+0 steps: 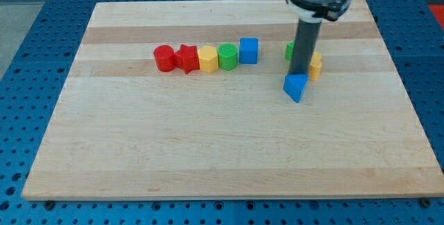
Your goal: Push the blue triangle right to the blue cube
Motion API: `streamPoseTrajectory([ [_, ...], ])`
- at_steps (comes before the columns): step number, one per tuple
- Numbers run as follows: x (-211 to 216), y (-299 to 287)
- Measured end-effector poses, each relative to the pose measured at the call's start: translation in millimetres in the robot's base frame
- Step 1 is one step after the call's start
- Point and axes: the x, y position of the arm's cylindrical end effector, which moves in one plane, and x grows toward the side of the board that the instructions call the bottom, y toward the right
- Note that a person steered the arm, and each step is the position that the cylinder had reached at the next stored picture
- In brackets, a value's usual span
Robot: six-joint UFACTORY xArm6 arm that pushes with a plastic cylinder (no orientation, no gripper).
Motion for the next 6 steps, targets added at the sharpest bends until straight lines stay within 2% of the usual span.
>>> streamPoseTrajectory([
  [1,-4,33],
  [3,-26,44],
  [4,-1,46],
  [5,52,48],
  [6,77,6],
])
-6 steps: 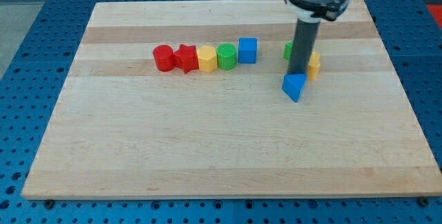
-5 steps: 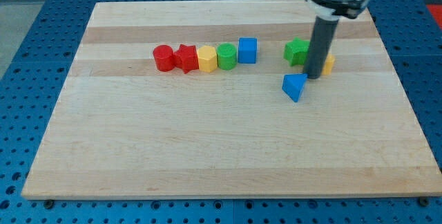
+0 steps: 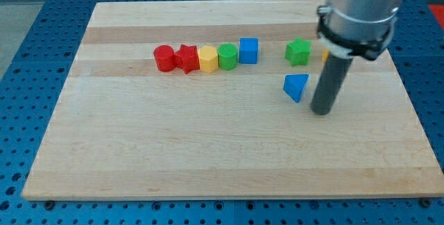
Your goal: Push the blue triangle right to the blue cube
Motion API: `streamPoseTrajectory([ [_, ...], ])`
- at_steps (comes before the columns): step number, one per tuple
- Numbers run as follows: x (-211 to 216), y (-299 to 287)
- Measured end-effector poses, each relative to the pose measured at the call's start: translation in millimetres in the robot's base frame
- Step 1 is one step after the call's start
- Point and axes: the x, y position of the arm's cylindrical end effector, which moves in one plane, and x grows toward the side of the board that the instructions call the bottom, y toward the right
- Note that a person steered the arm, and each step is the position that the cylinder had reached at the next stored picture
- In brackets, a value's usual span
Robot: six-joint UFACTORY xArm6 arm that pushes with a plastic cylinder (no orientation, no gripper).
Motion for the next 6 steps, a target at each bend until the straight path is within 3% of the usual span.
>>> streamPoseTrajectory([
  [4,-70,-20],
  [6,-32,-32],
])
